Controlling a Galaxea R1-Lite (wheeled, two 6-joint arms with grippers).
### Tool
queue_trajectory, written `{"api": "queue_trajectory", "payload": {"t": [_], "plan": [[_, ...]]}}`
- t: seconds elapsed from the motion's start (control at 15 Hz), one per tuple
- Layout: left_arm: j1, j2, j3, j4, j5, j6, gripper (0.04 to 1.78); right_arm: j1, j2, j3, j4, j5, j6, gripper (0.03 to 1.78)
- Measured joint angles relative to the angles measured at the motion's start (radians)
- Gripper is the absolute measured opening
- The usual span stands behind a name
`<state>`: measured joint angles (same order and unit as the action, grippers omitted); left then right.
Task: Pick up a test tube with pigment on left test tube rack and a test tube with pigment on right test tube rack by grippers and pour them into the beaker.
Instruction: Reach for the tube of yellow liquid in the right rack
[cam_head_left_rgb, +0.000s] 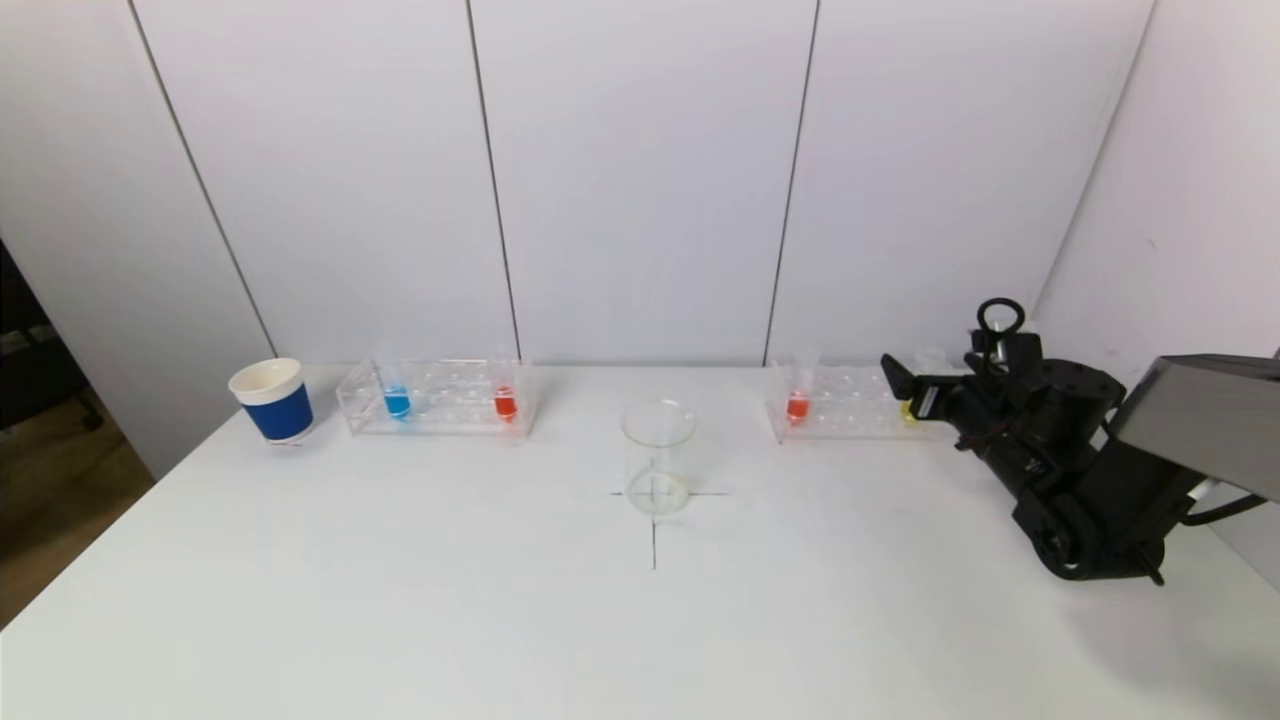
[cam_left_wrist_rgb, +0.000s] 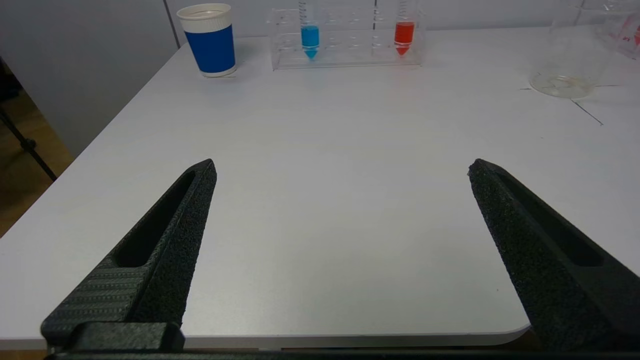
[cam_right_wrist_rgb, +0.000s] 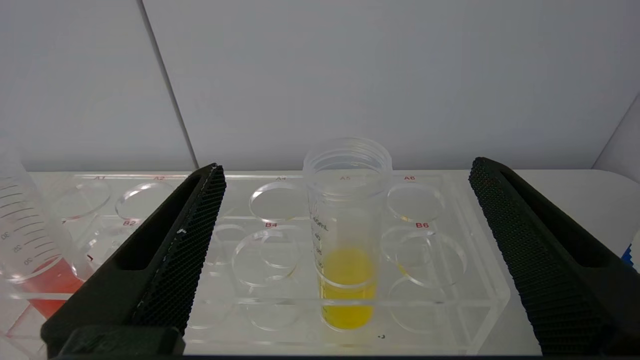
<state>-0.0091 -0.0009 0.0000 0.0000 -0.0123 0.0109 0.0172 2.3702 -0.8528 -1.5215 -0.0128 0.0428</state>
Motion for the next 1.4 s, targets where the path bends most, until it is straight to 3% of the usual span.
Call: {"api": "queue_trajectory", "payload": {"t": [0.8, 0.93, 1.13, 1.4], "plan": [[0.0, 0.0, 0.0, 0.0, 0.0, 0.0, 1.76, 0.001, 0.006, -0.001, 0.0, 0.0, -0.002, 1.77], [0.0, 0.0, 0.0, 0.0, 0.0, 0.0, 1.76, 0.001, 0.007, -0.001, 0.0, 0.0, -0.001, 1.69], [0.0, 0.0, 0.0, 0.0, 0.0, 0.0, 1.76, 0.001, 0.008, -0.001, 0.0, 0.001, -0.002, 1.38], [0.0, 0.0, 0.0, 0.0, 0.0, 0.0, 1.76, 0.001, 0.008, -0.001, 0.0, 0.001, -0.002, 0.66]]}}
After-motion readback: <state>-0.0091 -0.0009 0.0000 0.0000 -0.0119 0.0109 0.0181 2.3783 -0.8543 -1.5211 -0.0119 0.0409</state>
